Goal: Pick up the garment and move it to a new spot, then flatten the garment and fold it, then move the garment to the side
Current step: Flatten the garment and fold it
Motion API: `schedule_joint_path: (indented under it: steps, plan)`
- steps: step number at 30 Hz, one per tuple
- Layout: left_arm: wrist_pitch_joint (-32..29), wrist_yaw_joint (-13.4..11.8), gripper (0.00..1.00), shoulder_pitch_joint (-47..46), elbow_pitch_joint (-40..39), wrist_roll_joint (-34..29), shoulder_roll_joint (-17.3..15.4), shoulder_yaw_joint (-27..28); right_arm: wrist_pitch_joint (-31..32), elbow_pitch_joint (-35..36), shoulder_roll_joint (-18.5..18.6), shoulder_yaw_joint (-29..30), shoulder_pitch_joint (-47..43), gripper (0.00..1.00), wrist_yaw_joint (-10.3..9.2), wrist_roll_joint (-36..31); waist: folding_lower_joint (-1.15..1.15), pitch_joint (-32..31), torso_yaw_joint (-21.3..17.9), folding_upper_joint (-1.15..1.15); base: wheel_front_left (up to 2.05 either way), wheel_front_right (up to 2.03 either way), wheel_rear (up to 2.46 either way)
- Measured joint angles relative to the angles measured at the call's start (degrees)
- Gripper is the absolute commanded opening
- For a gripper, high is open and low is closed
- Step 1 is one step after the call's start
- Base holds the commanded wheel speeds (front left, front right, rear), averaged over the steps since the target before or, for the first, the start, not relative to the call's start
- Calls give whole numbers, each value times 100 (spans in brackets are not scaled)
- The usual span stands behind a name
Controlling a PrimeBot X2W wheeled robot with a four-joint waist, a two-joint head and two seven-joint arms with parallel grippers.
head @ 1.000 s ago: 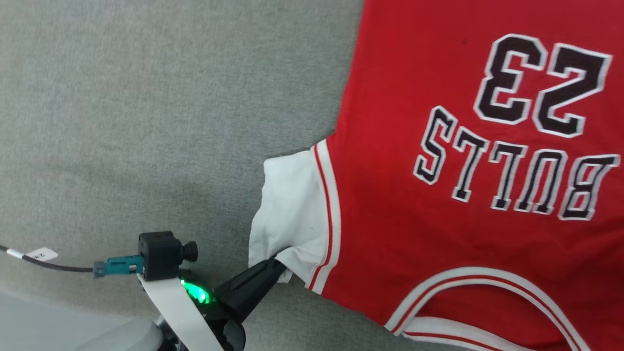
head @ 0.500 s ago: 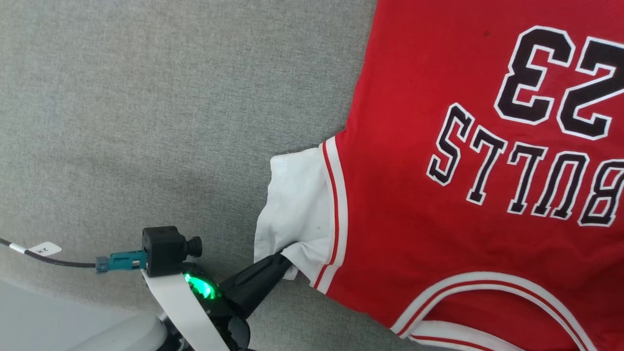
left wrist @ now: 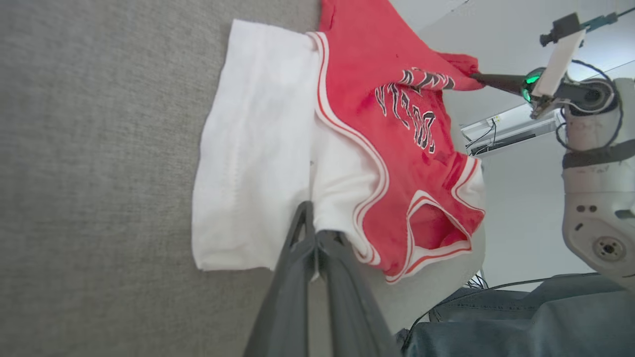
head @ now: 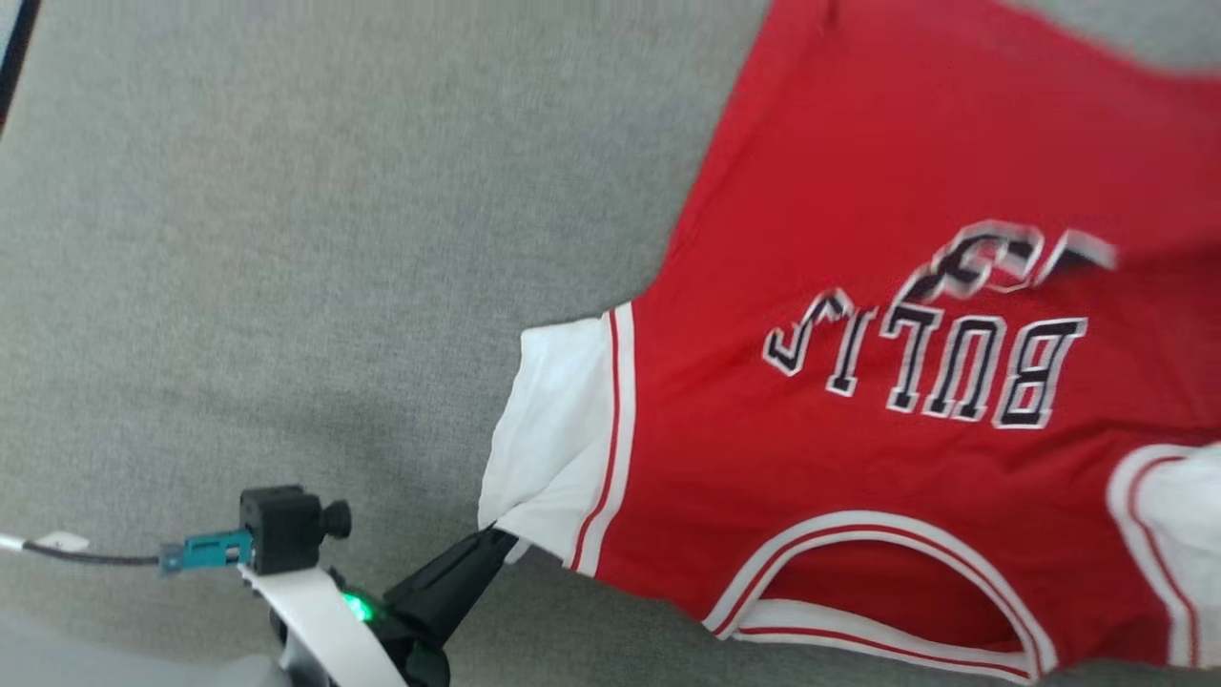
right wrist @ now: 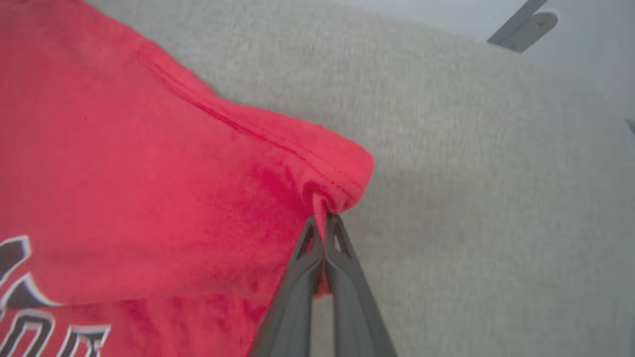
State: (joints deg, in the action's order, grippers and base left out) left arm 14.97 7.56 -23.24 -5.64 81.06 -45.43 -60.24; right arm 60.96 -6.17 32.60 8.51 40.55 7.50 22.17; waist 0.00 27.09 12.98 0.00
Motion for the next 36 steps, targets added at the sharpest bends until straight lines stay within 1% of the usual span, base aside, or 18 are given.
schedule_joint_path:
  steps: [3,6,9,11,15,16,20,22,24,25,26,27,31,33,36]
  plan:
    - [0,0,0,187,96,59,-4,97,68,525,144,192,-911,0,0,435,0,-317,-115,0,0,0,0]
    - [0,0,0,338,193,89,18,257,189,1107,97,432,-1924,0,0,710,0,-573,-253,0,0,0,0]
    - [0,0,0,482,276,114,93,436,364,1775,-298,599,-2999,0,-1,887,0,-759,-411,0,0,0,0]
    - [0,0,0,603,331,114,107,614,434,2186,-553,561,-3616,0,-1,980,0,-838,-531,0,0,0,0]
    - [0,0,0,781,403,43,153,895,676,2771,-1000,158,-4740,0,-1,1092,0,-941,-748,0,0,0,0]
    - [0,0,0,854,423,11,172,1004,770,3009,-1192,-62,-5150,0,0,1172,0,-973,-824,0,0,0,0]
    - [0,-1,0,926,423,-52,171,1122,859,3236,-1458,-471,-5518,0,-1,1162,0,-981,-935,0,0,0,0]
    - [0,-1,0,939,421,-78,163,1139,848,3248,-1528,-642,-5562,0,-1,1151,0,-962,-973,0,0,0,0]
    - [0,-1,0,939,420,-103,155,1158,700,3265,-1553,-706,-5529,0,-1,1093,0,-939,-1003,0,0,0,0]
    - [0,-1,0,940,423,-131,153,1161,602,3266,-1544,-704,-5503,9,-1,1044,0,-930,-1017,0,0,0,0]
    - [0,-1,0,944,424,-152,151,1169,472,3281,-1547,-664,-5454,47,-1,1025,0,-923,-1030,0,0,0,0]
    - [0,-1,0,946,424,-153,147,1179,357,3321,-1579,-556,-5386,100,-1,1017,0,-917,-1040,0,0,0,0]
    - [0,-1,0,973,410,-155,145,1200,252,3780,-1461,140,-5213,100,-1,1074,0,-908,-1028,0,0,0,0]
    - [0,-1,0,972,376,-186,153,1217,383,4047,-1412,595,-5070,100,-1,1233,0,-875,-998,0,0,0,0]
    - [1,-1,0,953,328,-196,180,1210,531,4285,-1218,1076,-4602,100,-1,1327,0,-795,-927,0,0,0,0]
